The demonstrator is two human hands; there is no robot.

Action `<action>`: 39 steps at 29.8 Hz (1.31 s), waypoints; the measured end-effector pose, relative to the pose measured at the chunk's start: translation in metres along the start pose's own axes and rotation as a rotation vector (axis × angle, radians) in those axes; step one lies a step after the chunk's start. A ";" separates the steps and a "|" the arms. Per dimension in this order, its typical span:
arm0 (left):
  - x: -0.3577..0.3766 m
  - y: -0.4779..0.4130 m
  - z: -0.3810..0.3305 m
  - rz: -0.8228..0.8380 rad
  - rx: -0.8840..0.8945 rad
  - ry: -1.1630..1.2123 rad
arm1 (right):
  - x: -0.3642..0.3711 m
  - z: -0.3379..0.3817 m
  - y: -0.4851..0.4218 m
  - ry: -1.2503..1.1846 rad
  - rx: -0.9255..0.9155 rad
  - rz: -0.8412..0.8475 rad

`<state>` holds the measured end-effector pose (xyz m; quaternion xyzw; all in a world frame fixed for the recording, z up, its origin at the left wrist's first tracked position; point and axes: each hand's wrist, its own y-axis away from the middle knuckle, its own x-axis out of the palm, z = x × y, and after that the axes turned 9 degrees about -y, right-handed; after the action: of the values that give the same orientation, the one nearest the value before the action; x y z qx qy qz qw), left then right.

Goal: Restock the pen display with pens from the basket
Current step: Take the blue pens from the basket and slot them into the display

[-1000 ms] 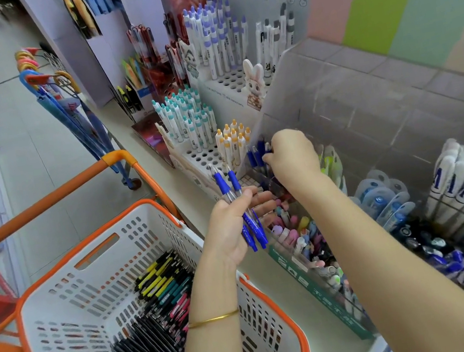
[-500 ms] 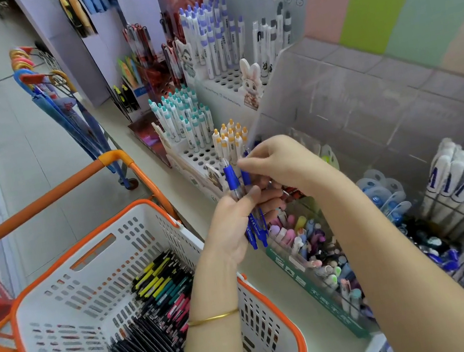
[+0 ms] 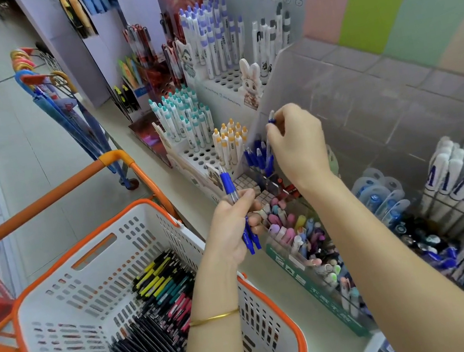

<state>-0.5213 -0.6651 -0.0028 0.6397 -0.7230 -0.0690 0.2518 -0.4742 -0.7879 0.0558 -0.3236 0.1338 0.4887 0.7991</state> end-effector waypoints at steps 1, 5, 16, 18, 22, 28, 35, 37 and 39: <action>0.000 0.000 -0.001 0.006 -0.008 0.008 | 0.003 -0.003 0.000 0.057 0.006 0.032; 0.000 0.002 -0.004 0.017 -0.027 0.056 | 0.015 -0.015 -0.001 0.226 0.063 0.207; 0.001 0.006 -0.008 0.047 0.110 -0.093 | -0.002 0.001 0.003 -0.043 0.131 0.277; 0.002 0.006 -0.009 0.067 0.120 -0.138 | -0.012 0.011 0.009 -0.139 0.159 0.481; 0.006 0.010 -0.010 0.097 0.107 -0.133 | -0.015 0.011 0.013 -0.211 0.194 0.547; 0.003 0.006 -0.009 -0.071 -0.005 -0.080 | -0.010 0.001 -0.002 -0.295 0.038 -0.051; 0.005 0.004 -0.006 -0.087 -0.016 -0.101 | 0.015 -0.017 -0.001 0.216 0.127 0.263; 0.005 0.004 -0.006 -0.081 0.001 -0.062 | 0.019 -0.016 -0.001 0.329 0.157 0.349; 0.004 0.004 -0.007 -0.084 0.047 -0.064 | 0.021 -0.014 -0.001 0.379 0.174 0.390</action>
<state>-0.5216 -0.6664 0.0055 0.6726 -0.7046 -0.0830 0.2103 -0.4622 -0.7827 0.0344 -0.3077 0.3816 0.5507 0.6756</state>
